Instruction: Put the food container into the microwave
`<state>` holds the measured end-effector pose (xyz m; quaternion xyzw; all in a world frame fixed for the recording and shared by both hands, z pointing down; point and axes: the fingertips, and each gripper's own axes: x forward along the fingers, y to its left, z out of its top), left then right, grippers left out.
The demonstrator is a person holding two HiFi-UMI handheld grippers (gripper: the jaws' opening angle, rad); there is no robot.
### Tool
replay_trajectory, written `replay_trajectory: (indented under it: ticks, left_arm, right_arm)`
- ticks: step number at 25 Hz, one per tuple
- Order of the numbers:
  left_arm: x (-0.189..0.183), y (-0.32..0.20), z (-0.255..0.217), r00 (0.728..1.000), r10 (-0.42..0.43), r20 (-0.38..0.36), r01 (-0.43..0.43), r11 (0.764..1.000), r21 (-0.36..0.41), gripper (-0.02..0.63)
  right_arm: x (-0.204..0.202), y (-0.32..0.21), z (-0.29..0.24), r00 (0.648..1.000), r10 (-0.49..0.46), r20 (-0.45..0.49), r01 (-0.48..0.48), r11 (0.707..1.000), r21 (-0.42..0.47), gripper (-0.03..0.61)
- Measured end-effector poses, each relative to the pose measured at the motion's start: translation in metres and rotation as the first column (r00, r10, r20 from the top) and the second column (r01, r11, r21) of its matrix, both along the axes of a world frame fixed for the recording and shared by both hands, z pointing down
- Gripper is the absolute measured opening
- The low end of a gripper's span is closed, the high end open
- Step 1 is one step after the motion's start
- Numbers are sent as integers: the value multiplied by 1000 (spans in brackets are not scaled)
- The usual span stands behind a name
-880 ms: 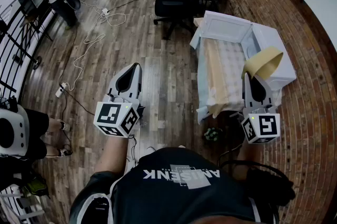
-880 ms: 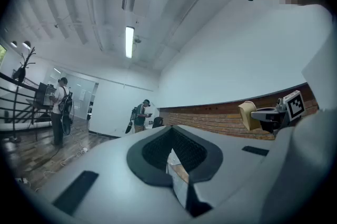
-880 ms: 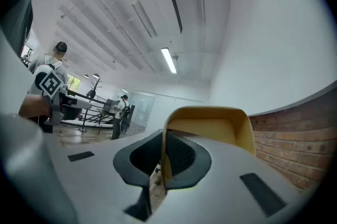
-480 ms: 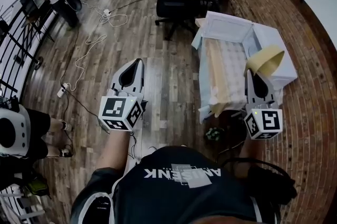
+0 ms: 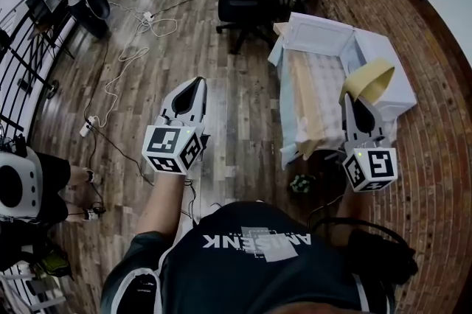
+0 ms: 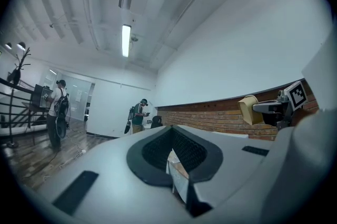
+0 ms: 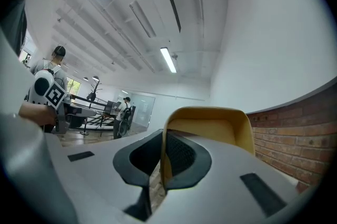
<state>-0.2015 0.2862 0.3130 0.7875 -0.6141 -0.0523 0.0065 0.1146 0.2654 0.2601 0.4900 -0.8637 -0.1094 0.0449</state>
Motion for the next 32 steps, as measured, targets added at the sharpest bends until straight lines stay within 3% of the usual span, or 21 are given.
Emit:
replay_trajectory:
  ticks: [12, 17, 20, 25, 32]
  left_arm:
    - [-40, 11, 11, 999, 43, -29, -43, 999, -10, 12]
    - [-66, 20, 9, 988, 101, -115, -97, 995, 39, 12]
    - [-78, 22, 13, 988, 101, -114, -98, 995, 33, 12]
    - [-83, 10, 15, 987, 100, -129, -96, 995, 39, 12]
    - [-77, -37, 18, 995, 55, -81, -55, 998, 9, 12]
  right_arm:
    - [-48, 8, 4, 1000, 15, -3, -15, 1000, 0, 44]
    - [-75, 11, 13, 999, 26, -22, -26, 1000, -7, 44]
    - [-89, 10, 20, 999, 24, -22, -24, 1000, -19, 44]
    - [-100, -12, 18, 999, -5, -37, 5, 1000, -15, 44]
    - [-102, -70, 19, 999, -46, -8, 46, 999, -10, 44]
